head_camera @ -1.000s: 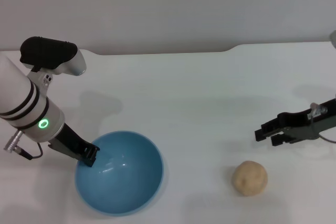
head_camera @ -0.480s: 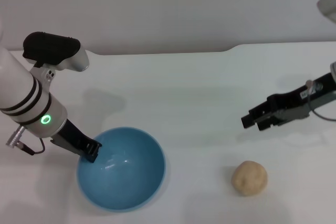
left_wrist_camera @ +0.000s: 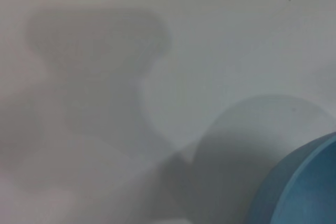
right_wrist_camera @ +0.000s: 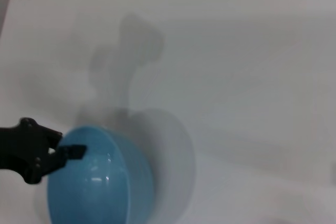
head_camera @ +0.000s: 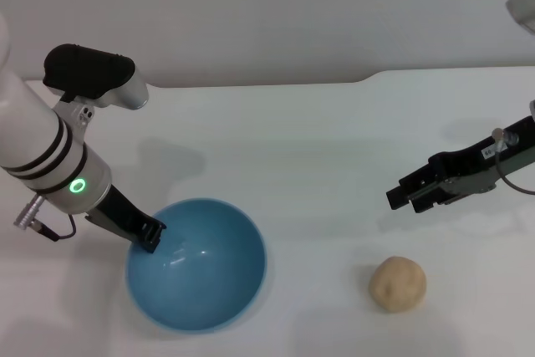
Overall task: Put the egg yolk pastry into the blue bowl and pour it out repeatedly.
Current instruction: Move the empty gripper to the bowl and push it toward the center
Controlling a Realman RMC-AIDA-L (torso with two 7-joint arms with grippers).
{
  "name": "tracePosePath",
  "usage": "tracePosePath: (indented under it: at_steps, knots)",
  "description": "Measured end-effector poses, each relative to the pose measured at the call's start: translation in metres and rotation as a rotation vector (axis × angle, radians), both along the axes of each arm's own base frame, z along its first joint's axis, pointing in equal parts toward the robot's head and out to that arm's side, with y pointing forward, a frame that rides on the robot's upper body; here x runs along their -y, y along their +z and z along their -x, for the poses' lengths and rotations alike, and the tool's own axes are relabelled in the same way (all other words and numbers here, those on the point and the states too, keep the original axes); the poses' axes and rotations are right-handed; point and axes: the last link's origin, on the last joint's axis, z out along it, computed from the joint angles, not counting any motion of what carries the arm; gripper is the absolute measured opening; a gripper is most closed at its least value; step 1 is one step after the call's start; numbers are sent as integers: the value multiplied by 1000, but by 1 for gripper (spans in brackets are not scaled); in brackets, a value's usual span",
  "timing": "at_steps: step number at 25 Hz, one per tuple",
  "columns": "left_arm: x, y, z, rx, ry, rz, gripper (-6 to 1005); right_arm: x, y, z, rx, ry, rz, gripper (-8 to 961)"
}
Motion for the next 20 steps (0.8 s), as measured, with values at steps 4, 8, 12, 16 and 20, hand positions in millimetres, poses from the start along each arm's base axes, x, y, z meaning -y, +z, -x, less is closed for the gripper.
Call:
tracePosePath:
  at_steps: [4,8,12,16,20]
  knots:
    - [-2,0,-1,1,-9,-4,-2,3,-2,-13,-29,-72,-30,466]
    - [-3,-1,-3,0,-19,-7,-2,4,-3,-30,-91,-175,-104,467]
    - [-5,-1,-6,-2,-30,-7,-2,3,2,-36,-204,-188,-209,467]
    - [-6,-1,-7,-4,-35,-4,-2,5,0,-37,-168,-170,-188,467]
    - [-8,-1,-10,-4,-41,-5,-2,5,-4,-34,-108,-146,-146,467]
